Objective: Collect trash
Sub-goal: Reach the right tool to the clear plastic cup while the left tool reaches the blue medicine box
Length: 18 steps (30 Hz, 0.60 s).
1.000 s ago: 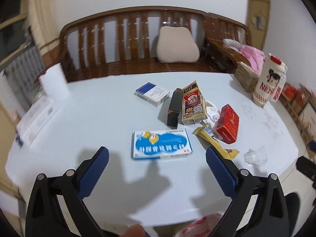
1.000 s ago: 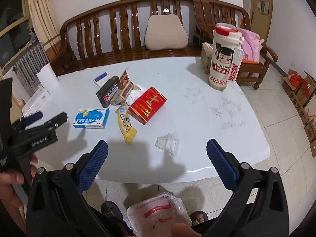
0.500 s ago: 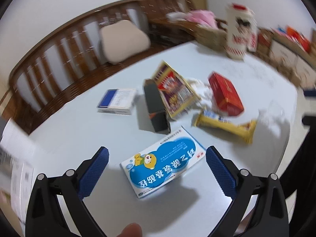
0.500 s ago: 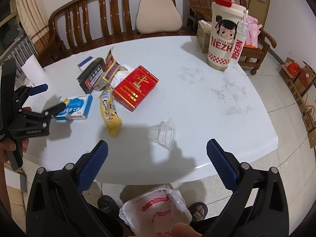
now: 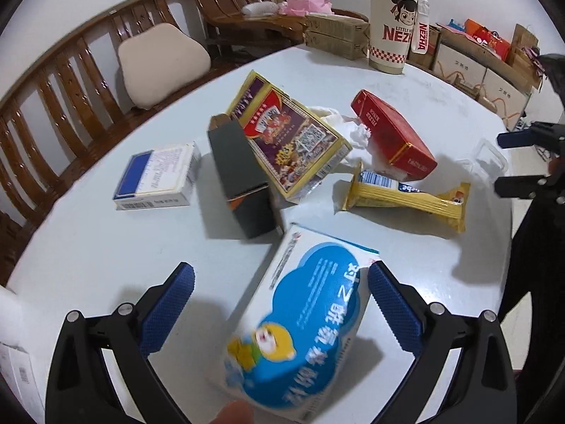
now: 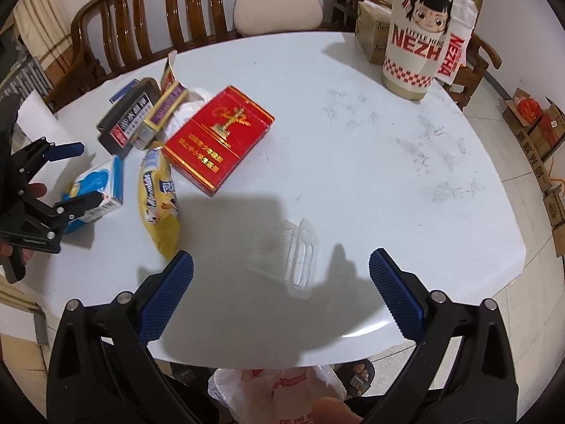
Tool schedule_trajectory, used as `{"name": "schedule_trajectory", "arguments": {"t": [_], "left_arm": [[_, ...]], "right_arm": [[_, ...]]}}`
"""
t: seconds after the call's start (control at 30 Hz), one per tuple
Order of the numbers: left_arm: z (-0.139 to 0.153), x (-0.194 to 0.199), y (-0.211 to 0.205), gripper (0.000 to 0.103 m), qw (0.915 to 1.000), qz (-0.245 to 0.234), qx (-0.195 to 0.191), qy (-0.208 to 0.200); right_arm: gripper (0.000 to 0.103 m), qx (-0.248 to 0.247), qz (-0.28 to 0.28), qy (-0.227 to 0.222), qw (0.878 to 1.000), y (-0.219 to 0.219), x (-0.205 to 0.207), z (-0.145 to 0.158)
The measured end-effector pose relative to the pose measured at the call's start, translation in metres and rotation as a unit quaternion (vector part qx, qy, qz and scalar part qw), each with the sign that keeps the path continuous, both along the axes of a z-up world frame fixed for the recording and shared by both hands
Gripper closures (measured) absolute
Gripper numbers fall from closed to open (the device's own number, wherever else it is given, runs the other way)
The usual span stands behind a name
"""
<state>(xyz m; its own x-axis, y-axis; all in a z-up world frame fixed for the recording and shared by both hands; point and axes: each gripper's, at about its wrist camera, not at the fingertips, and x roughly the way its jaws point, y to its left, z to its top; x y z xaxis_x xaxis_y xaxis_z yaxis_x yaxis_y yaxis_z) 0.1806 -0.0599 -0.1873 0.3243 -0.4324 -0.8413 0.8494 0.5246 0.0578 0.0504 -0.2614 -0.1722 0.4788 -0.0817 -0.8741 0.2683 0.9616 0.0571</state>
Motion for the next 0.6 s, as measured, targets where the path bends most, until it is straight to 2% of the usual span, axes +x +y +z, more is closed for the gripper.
{"name": "schedule_trajectory", "arguments": {"t": [0.07,0.2,0.5,0.6], "left_arm": [[0.002,-0.003,0.0,0.007,0.9998,-0.015,-0.004,0.015],[-0.002,-0.014,-0.002,0.007,0.9993,-0.029,0.019,0.013],[-0.017,-0.019,0.002,0.009,0.9994,0.012,0.019,0.027],[-0.016,-0.023,0.003,0.013,0.9994,0.026,0.005,0.023]], "right_arm": [[0.005,0.004,0.0,0.002,1.0,0.0,0.001,-0.002],[0.005,0.006,-0.003,0.0,1.0,-0.001,0.003,-0.002],[0.005,0.001,-0.008,0.007,1.0,-0.002,0.01,-0.015],[0.011,0.0,-0.013,0.012,1.0,-0.005,0.011,-0.021]]}}
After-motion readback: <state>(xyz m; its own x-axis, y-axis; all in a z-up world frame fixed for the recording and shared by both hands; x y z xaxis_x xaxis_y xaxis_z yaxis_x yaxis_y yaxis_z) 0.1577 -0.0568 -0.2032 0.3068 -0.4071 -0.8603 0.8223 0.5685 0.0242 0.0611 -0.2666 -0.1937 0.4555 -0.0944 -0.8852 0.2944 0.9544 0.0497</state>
